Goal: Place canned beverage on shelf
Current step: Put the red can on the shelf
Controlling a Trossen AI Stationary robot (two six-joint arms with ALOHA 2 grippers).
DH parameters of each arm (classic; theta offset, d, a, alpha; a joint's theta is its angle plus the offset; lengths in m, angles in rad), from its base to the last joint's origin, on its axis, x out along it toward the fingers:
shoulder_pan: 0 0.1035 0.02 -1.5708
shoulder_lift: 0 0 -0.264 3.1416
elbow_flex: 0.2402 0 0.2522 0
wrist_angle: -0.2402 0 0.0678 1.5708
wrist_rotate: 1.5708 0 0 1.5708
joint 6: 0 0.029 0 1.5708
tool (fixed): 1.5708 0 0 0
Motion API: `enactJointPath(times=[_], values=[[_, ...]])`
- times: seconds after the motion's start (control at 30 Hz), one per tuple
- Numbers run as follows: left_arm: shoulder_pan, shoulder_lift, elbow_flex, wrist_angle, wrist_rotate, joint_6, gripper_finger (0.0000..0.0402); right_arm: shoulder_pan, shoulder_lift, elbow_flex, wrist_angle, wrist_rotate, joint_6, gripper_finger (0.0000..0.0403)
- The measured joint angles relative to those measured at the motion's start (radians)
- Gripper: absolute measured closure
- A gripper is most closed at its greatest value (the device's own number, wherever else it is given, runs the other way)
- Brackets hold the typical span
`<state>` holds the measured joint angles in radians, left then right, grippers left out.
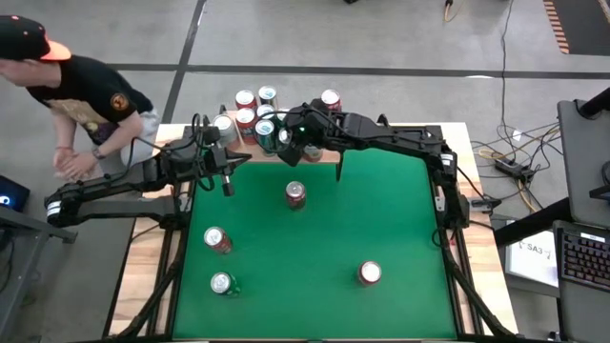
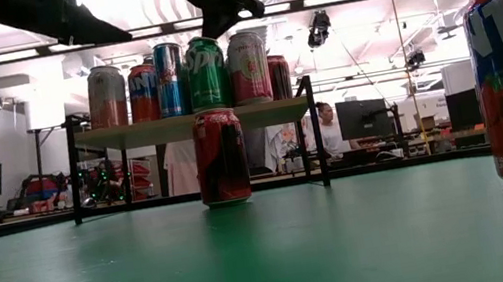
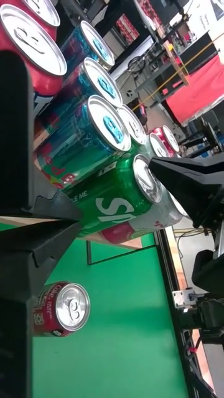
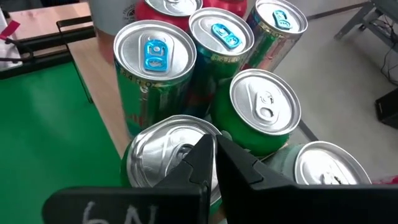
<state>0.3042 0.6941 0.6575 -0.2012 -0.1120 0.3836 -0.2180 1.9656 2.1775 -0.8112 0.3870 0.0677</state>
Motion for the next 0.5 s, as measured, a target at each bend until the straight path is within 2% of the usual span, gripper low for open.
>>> enactJointPath(times=[0.5], values=[[0.0, 0.0, 0.0, 0.003, 0.0, 0.0, 0.0402, 0.0, -0.013, 0.015, 0.025, 0.006, -0.039, 0.039]])
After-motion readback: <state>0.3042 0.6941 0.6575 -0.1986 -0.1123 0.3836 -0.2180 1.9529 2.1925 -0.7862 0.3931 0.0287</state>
